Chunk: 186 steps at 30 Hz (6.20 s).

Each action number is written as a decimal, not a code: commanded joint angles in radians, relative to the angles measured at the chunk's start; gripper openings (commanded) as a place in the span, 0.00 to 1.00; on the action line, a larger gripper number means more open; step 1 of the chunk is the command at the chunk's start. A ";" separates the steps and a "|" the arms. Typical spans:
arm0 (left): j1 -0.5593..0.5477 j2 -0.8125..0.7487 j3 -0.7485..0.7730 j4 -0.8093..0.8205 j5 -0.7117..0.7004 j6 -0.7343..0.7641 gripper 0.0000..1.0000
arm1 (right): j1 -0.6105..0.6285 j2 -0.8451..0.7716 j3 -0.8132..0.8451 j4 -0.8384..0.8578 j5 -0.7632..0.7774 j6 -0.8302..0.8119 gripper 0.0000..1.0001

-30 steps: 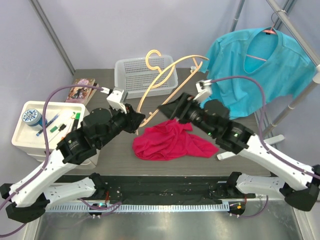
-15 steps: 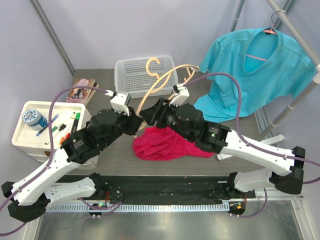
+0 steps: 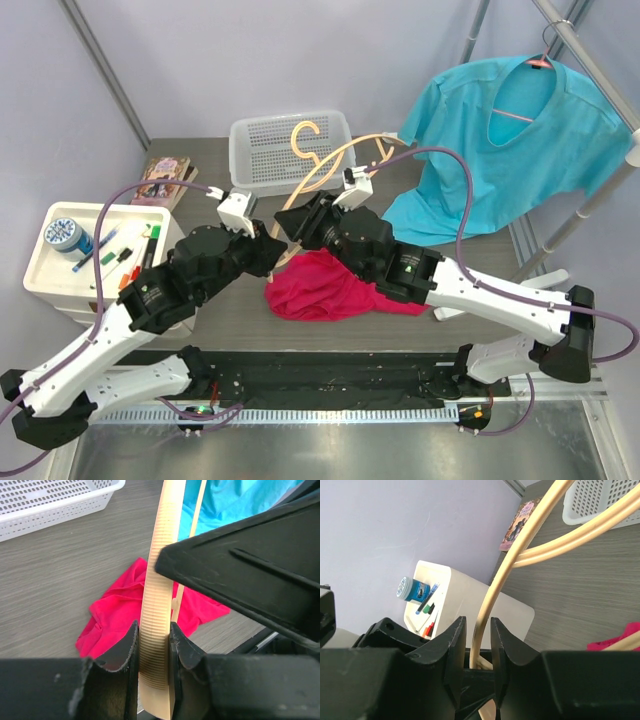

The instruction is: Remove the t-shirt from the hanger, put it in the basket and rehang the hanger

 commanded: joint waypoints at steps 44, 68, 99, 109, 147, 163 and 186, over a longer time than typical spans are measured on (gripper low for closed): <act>0.001 -0.313 -0.202 -0.012 0.126 -0.225 0.42 | -0.651 -0.319 -0.006 -0.053 0.114 0.052 0.01; 0.001 -0.299 -0.165 -0.021 0.143 -0.239 0.43 | -0.704 -0.376 0.056 -0.159 0.544 0.182 0.01; 0.001 -0.342 -0.252 0.011 0.123 -0.259 0.50 | -0.711 -0.688 -0.107 -0.510 0.178 -0.069 0.94; 0.001 -0.317 -0.260 0.062 0.136 -0.239 0.54 | -0.713 -0.617 -0.041 -0.707 -0.547 -0.319 0.95; 0.001 -0.451 -0.260 -0.061 0.073 -0.265 0.56 | -0.108 -0.021 -0.700 0.094 0.250 0.282 0.99; 0.001 -0.431 -0.231 -0.087 0.067 -0.262 0.56 | -0.059 0.404 -0.371 -0.128 0.436 0.224 0.93; 0.001 -0.382 -0.197 -0.098 0.030 -0.214 0.57 | -0.121 0.088 -0.419 0.359 0.254 -0.310 0.01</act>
